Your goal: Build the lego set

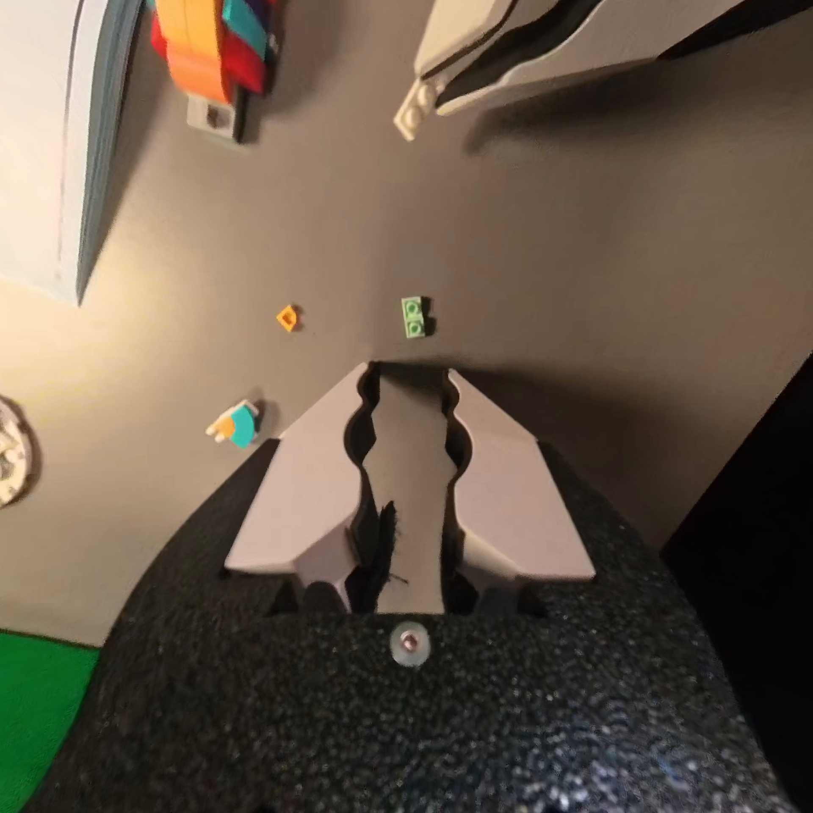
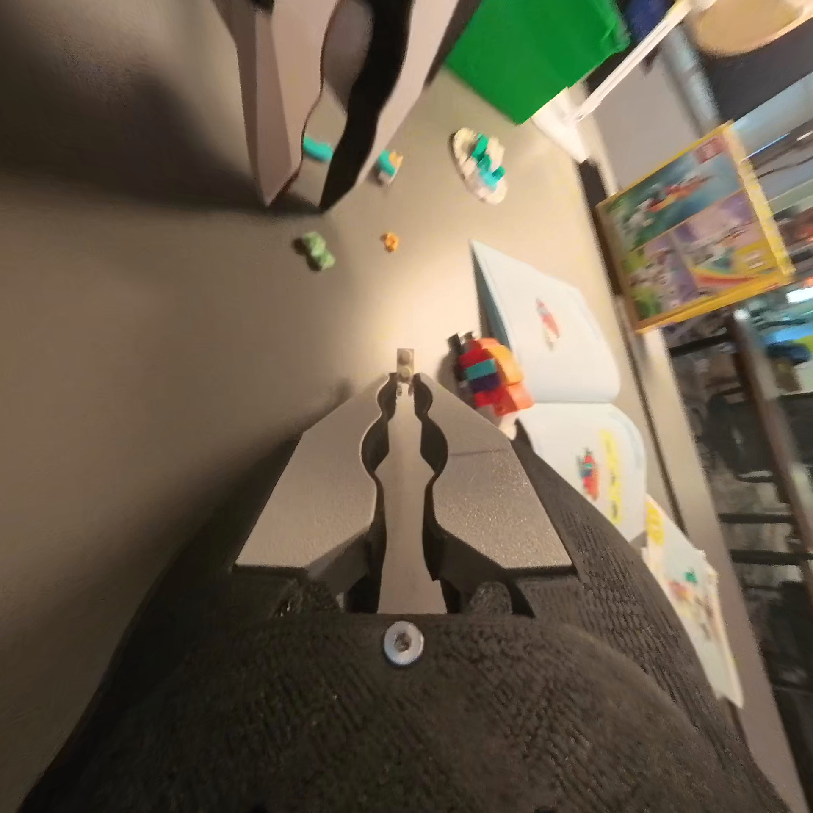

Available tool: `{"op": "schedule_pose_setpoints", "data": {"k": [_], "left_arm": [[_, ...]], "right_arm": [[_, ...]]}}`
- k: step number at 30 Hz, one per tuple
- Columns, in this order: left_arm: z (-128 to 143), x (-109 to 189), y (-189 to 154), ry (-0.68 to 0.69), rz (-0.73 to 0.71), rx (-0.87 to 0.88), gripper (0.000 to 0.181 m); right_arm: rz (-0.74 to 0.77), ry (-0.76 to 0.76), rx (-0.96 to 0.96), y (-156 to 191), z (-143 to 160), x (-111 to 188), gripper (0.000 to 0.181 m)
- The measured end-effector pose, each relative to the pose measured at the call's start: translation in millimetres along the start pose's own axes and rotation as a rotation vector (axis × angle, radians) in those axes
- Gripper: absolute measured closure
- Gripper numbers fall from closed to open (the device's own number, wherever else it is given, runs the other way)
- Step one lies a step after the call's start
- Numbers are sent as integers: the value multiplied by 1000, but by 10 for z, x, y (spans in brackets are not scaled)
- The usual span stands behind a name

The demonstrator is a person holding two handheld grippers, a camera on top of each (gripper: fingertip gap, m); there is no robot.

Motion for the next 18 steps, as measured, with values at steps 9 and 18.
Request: {"op": "schedule_pose_setpoints", "data": {"k": [9,18], "left_arm": [[22,-45,-55,-322,-27,165,151],[-32,-106,-50,-370,-81,103,175]], "right_arm": [[-384,175,-400,26,84,-24,169],[-489,200,-536,-58,2,39,143]]}}
Point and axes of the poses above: each gripper's, where its closed fingertips meet, x back along the fingers, z out of its underside, y = z × x across the jaws, the point moved 5 cm from there along x, back along the fingers, and after that the axes turned 8 degrees about -x, right-handed, at the moved point
